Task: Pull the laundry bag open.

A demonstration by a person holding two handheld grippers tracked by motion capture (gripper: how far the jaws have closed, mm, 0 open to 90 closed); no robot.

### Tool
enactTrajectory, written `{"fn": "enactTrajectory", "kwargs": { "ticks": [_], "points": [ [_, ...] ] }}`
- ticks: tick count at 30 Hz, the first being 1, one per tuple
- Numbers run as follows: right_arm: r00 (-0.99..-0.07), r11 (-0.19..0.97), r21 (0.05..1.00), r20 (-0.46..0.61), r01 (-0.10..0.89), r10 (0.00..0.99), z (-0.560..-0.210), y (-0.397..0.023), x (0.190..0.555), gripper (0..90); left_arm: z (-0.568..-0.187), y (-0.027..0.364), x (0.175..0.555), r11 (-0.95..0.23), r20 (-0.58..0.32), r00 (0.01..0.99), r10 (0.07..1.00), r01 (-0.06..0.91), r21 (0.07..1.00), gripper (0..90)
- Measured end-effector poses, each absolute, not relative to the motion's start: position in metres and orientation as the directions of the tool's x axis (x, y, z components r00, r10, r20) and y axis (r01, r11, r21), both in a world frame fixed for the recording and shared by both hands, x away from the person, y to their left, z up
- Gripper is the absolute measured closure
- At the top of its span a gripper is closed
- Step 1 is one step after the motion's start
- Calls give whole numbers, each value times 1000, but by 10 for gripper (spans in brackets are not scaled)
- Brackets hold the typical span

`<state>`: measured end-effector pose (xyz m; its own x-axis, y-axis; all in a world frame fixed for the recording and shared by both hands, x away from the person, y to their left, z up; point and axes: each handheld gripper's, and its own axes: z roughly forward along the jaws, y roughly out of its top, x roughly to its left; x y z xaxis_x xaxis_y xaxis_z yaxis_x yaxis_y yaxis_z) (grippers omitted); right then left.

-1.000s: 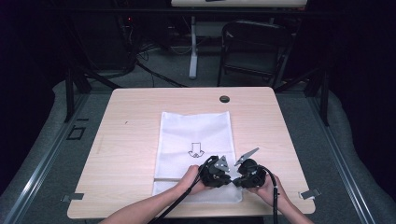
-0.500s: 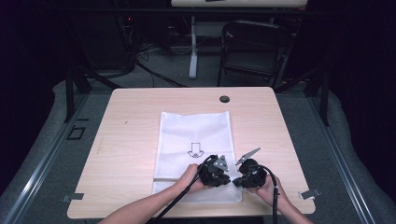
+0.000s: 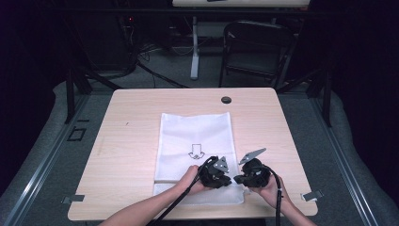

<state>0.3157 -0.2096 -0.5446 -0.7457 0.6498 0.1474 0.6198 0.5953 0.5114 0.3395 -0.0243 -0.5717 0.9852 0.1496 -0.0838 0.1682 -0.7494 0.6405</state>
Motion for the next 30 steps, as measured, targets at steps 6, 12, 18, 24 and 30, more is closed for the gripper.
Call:
{"fn": "enactTrajectory", "kwargs": {
  "ticks": [6,12,18,24,30],
  "points": [
    [-740,609,477,145,634,657,-553,-206,319,900,-572,-25,338,-750,-75,986,151,164,641,821],
    [-730,601,481,133,639,670,-559,-201,318,900,-569,-26,335,-770,-48,987,152,149,621,822],
    [-725,601,463,148,652,673,-558,-201,319,900,-569,-25,336,-767,-56,988,144,147,625,822],
    [-724,600,458,159,656,671,-558,-203,320,900,-569,-20,336,-766,-55,988,144,146,625,823],
    [-730,609,455,148,650,668,-557,-203,320,900,-568,-16,337,-765,-58,988,142,146,627,822]
  ]
}}
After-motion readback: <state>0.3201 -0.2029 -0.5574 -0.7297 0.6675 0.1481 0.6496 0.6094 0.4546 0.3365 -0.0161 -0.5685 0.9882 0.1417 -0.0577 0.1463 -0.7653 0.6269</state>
